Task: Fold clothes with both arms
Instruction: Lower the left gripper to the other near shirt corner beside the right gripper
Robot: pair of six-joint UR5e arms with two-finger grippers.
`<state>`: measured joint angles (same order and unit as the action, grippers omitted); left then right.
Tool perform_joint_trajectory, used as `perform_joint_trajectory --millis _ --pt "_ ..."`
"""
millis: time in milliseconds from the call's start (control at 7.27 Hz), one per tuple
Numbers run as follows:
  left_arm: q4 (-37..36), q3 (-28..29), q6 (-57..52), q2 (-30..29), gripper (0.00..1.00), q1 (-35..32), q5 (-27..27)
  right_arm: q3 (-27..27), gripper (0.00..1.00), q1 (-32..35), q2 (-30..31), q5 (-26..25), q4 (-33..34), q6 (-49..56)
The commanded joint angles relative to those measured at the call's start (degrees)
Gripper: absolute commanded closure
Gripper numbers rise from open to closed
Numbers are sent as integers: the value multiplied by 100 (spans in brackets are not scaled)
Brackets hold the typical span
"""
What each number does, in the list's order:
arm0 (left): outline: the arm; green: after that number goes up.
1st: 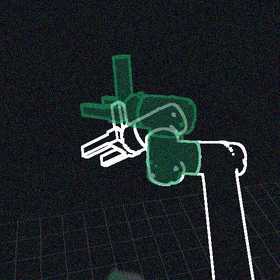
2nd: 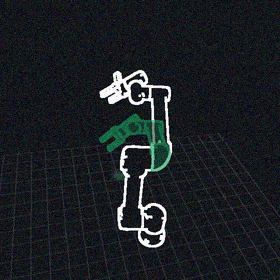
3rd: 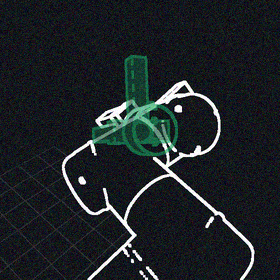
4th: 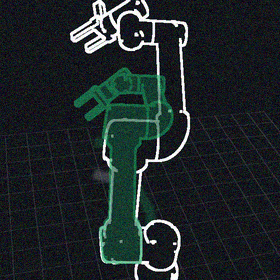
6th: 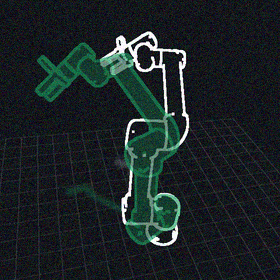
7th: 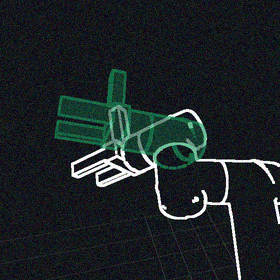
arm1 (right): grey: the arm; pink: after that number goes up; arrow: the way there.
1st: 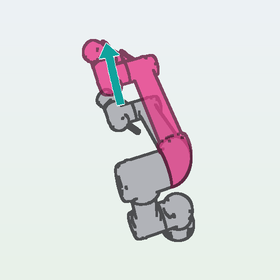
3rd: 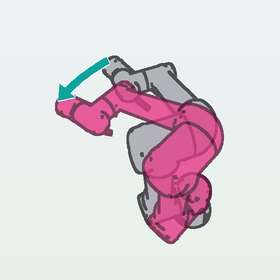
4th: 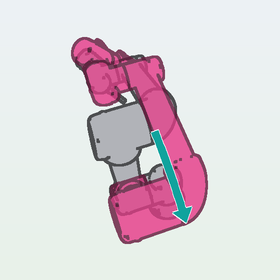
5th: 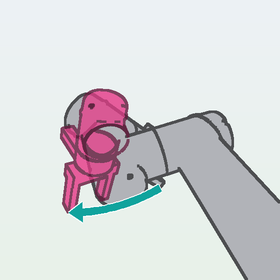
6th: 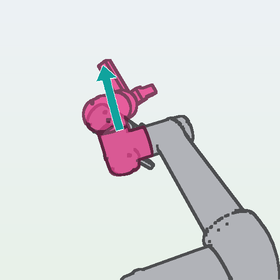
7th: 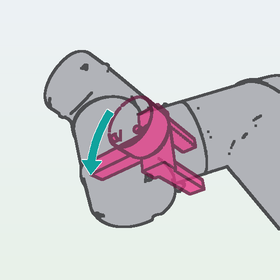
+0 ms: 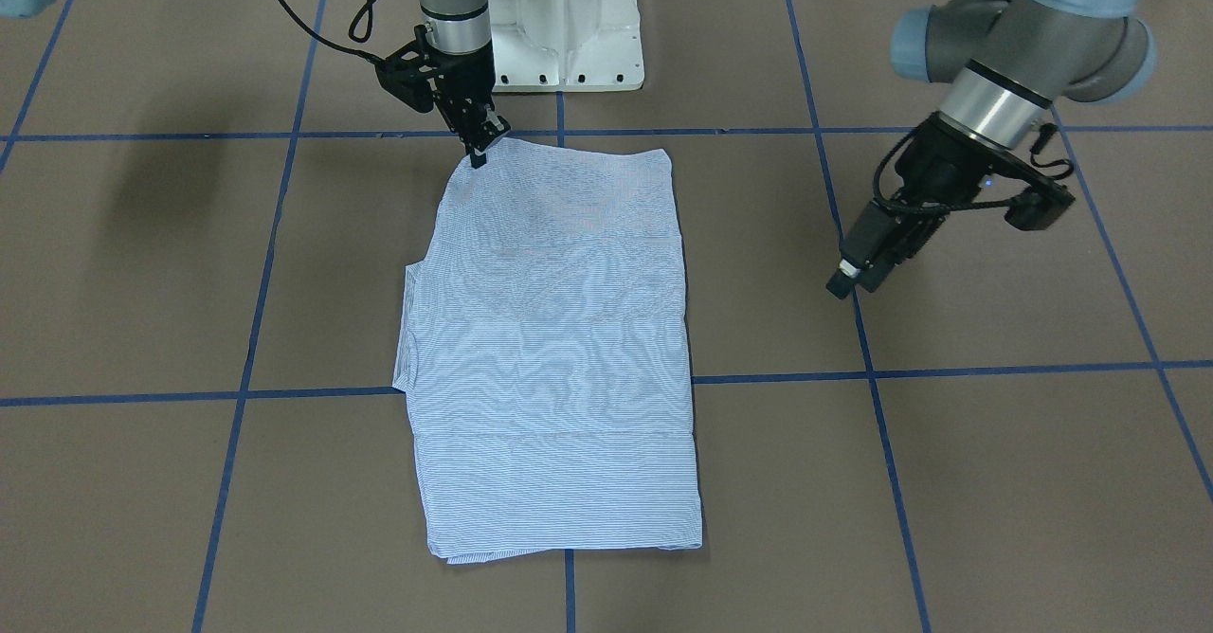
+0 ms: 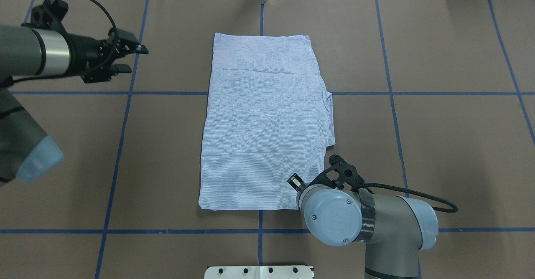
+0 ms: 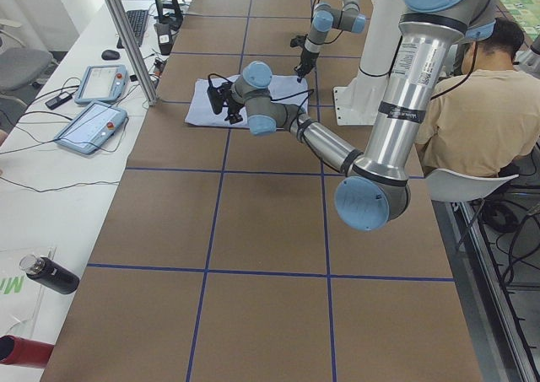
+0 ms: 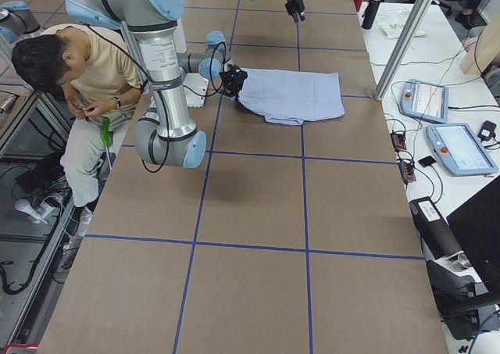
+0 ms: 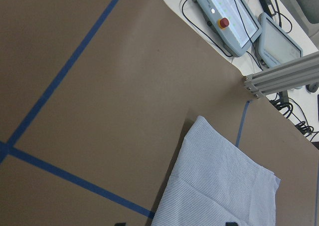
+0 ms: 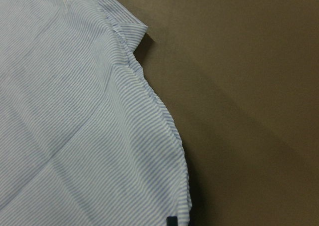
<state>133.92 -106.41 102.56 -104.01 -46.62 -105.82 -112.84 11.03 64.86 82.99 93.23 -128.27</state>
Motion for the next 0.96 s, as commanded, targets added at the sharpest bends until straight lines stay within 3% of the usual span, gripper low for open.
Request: perform_joint_trajectory --millis 0,413,550,825 --pt "-33 -702 1183 485 27 1412 1007 -71 100 -14 44 7 2 3" --pt "-865 -873 2186 566 27 3223 2360 -89 100 -14 97 16 2 12" --pt "-1442 -873 2416 366 27 3586 2555 -98 100 -14 114 24 2 12" --pt "-1527 -715 2733 259 28 4035 2636 -98 100 -22 114 24 -6 12"
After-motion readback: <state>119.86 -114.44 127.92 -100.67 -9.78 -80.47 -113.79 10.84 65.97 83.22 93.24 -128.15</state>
